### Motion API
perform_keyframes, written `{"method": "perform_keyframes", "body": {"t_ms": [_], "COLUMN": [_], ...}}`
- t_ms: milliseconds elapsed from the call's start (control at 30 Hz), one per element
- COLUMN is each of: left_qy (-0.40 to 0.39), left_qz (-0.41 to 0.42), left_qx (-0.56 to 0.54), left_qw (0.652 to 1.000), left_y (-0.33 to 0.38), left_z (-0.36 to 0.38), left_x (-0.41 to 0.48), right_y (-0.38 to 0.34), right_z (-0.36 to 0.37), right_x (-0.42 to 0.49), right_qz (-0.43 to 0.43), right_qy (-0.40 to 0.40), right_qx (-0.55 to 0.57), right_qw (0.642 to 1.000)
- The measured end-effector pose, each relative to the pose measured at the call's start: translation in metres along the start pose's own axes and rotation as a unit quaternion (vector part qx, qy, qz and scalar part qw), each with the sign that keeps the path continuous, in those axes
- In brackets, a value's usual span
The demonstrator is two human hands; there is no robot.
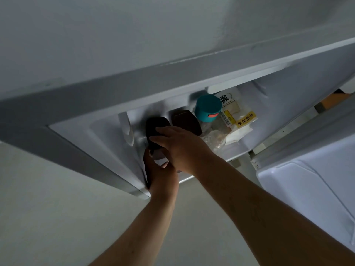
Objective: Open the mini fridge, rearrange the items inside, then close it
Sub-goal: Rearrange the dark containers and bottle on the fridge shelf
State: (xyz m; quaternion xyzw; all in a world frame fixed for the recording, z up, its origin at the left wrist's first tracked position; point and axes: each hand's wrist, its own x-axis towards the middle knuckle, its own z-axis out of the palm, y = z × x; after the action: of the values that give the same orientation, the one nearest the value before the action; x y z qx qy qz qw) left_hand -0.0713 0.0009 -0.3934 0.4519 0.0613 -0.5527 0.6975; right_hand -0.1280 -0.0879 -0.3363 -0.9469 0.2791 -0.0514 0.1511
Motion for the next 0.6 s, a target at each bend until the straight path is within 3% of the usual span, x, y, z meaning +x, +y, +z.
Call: {"method": "perform_keyframes", "body": {"t_ms": [33,167,233,300,367,433,467,500,567,600], "left_qy": [0.068,0.079,0.047,0.016,-0.003,0.013,0.006,0.009,0.022,0.035], "left_qz": [0.058,0.113,0.142,0.210,0.255,0.252,0.200,0.183,0.120,0.102], "left_qx": [-0.009,0.123,0.174,0.323,0.460,0.424,0.330,0.268,0.279,0.333], "left_qw": [0.996,0.983,0.973,0.922,0.851,0.870,0.922,0.946,0.953,0.937], "left_y": [-0.004,-0.002,-0.003,-0.001,0.001,0.008,0.009,0.011,0.014,0.018], "left_z": [-0.005,0.001,-0.003,-0.012,-0.020,-0.016,-0.015,-0.014,-0.005,-0.003], "left_x": [0.005,0.008,0.011,0.018,0.030,0.033,0.032,0.032,0.033,0.032], "right_y": [0.001,0.002,0.001,-0.001,-0.001,0.000,0.001,0.001,0.001,0.000], "right_z": [0.000,0.001,0.002,0.005,0.008,0.011,0.012,0.013,0.013,0.013], "right_x": [-0.001,-0.005,-0.006,-0.006,-0.005,-0.005,-0.005,-0.006,-0.006,-0.006], "right_qz": [-0.001,-0.009,-0.007,-0.012,-0.017,-0.010,-0.005,-0.001,0.002,0.000], "right_qy": [-0.002,0.003,0.009,0.020,0.029,0.038,0.046,0.057,0.069,0.068], "right_qx": [-0.005,-0.016,-0.032,-0.049,-0.056,-0.064,-0.069,-0.075,-0.081,-0.080], "right_qw": [1.000,1.000,0.999,0.999,0.998,0.997,0.997,0.996,0.994,0.994]}}
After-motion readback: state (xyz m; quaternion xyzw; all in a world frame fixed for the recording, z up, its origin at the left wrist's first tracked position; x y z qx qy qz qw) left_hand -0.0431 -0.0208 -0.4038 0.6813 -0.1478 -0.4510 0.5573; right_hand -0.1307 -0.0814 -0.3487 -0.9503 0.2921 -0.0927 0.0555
